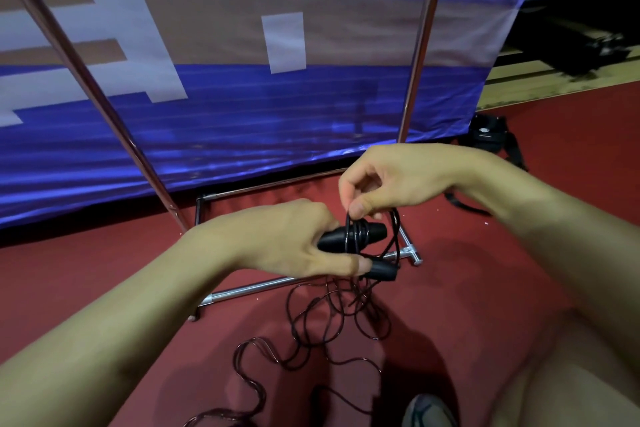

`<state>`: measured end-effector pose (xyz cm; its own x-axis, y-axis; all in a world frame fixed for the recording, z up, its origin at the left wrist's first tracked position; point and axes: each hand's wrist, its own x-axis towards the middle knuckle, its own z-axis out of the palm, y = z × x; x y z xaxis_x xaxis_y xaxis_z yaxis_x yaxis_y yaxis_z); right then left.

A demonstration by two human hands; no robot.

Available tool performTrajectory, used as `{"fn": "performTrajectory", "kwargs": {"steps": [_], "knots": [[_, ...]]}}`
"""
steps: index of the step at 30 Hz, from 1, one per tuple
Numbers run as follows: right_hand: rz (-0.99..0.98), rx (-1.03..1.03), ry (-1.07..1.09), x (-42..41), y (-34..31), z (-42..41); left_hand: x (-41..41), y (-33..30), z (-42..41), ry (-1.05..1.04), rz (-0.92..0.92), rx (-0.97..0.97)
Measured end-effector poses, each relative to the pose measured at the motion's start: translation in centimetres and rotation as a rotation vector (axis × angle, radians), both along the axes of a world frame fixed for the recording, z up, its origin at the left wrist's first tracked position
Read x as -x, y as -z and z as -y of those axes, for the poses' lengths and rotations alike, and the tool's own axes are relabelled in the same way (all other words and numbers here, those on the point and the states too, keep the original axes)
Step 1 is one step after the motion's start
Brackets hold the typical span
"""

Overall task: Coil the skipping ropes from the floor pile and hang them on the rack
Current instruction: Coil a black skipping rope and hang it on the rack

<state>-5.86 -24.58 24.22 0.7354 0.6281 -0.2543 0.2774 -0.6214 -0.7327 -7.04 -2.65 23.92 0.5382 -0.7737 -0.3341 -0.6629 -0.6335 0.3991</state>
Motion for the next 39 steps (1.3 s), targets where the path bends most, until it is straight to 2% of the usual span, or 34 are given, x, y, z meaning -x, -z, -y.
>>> {"fn": "performTrajectory", "kwargs": {"steps": [3,8,12,17,23,28,32,37,39], "knots": [[-0.021,-0.020,-0.014,-0.1,1.0,0.3,0.1,0.2,0.1,0.020,0.023,0.028],[-0.026,-0.107,0.026,0.2,2.2,0.1,0.1,0.0,-0.5,-0.014,0.032,0.196],[-0.271,-0.429,0.213,0.5,3.3,-1.1,-0.5,-0.1,-0.8,-0.172,0.017,0.400],[-0.486,-0.692,0.341,0.6,3.8,-2.7,-1.9,-0.7,-1.6,-0.413,0.149,0.541],[-0.700,-0.880,0.397,1.3,3.3,-4.3,-2.2,-0.3,-1.5,-0.359,0.116,0.698],[-0.575,-0.860,0.425,0.8,2.0,-4.1,-2.3,-0.6,-1.0,-0.438,0.085,0.835],[-0.696,-0.931,0.298,0.9,1.4,-3.3,-2.5,-0.7,-0.9,-0.472,-0.139,0.946],[-0.564,-0.832,0.308,1.1,2.1,-3.2,-2.8,0.2,-0.7,-0.489,0.075,0.808],[-0.482,-0.812,0.313,1.1,2.4,-3.3,-2.9,0.1,-0.8,-0.485,0.067,0.798]]}}
